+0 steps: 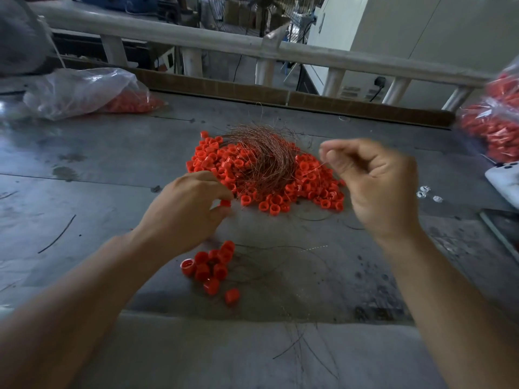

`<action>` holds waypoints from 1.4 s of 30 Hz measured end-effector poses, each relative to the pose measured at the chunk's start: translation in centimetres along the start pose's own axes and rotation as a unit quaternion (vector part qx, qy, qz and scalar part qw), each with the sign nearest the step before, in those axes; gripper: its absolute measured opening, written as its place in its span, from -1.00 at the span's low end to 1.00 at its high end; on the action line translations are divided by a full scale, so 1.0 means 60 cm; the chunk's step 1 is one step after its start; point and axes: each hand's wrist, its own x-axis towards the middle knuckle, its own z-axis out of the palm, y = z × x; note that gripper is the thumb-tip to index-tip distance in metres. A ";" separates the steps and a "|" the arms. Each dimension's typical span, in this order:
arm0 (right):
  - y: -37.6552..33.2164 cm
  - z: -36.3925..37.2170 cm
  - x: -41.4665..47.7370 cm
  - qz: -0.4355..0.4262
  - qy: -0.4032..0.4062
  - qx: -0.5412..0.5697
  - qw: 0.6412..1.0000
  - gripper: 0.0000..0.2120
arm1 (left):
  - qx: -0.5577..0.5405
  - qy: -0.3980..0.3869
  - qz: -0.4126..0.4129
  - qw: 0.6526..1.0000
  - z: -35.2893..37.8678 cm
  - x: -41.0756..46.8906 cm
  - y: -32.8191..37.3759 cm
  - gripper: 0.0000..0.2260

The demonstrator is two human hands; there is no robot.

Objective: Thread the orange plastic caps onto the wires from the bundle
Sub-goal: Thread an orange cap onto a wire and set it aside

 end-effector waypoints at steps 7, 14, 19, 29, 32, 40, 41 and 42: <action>0.000 -0.025 0.015 -0.049 0.160 0.016 0.986 -0.79 | -0.112 0.073 -0.113 0.985 -0.013 0.007 -0.010 -0.92; -0.002 -0.017 0.007 -0.051 0.076 -0.012 0.996 -0.74 | -0.401 0.124 -0.181 0.890 -0.029 0.010 0.010 -0.72; -0.009 0.005 -0.010 -0.100 -0.030 -0.058 0.993 -0.83 | -0.457 0.034 -0.110 0.882 -0.013 -0.002 0.035 -0.74; -0.026 0.021 -0.024 -0.051 -0.109 -0.013 0.993 -0.84 | -0.489 0.009 -0.075 0.869 -0.017 -0.006 0.049 -0.76; -0.029 0.024 -0.025 -0.076 -0.095 -0.034 0.992 -0.84 | -0.493 0.000 -0.071 0.867 -0.017 -0.007 0.052 -0.76; -0.038 0.037 -0.038 -0.026 -0.113 -0.018 0.993 -0.89 | -0.515 -0.006 -0.069 0.854 -0.022 -0.011 0.049 -0.71; -0.038 0.039 -0.039 -0.024 -0.120 -0.021 0.992 -0.91 | -0.516 -0.008 -0.066 0.854 -0.023 -0.012 0.049 -0.70; -0.039 0.040 -0.040 -0.023 -0.126 -0.026 0.991 -0.93 | -0.517 -0.010 -0.064 0.853 -0.023 -0.012 0.050 -0.70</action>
